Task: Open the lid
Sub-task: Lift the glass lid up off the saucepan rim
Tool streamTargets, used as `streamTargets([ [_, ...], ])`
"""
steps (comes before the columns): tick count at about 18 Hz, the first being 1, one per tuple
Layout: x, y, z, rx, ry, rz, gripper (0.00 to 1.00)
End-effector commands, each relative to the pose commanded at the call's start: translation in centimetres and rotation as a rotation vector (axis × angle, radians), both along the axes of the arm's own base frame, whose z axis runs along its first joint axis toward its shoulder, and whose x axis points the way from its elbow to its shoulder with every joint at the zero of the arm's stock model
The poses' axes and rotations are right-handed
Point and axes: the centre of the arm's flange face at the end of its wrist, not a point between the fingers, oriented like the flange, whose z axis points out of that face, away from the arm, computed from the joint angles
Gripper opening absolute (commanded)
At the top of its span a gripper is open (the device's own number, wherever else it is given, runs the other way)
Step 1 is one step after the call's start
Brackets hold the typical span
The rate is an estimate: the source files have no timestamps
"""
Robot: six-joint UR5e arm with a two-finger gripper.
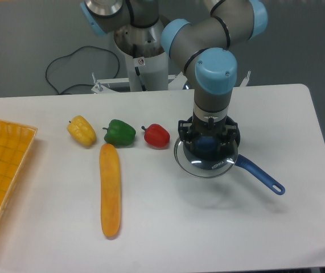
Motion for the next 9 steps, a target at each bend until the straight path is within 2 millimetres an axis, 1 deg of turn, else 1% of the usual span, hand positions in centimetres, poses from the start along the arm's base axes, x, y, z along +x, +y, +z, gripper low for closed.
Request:
streamTargets([
  [4,0.0,0.5,0.3,0.005,0.008,-0.008,0.63],
  [6,0.7,0.9,0.0,0.000,0.000,-0.020,0.63],
  [7,0.7,1.0,-0.1,0.000,0.000,-0.020,0.63],
  [9,0.9,1.4,0.2,0.003,0.005,-0.029,0.63],
])
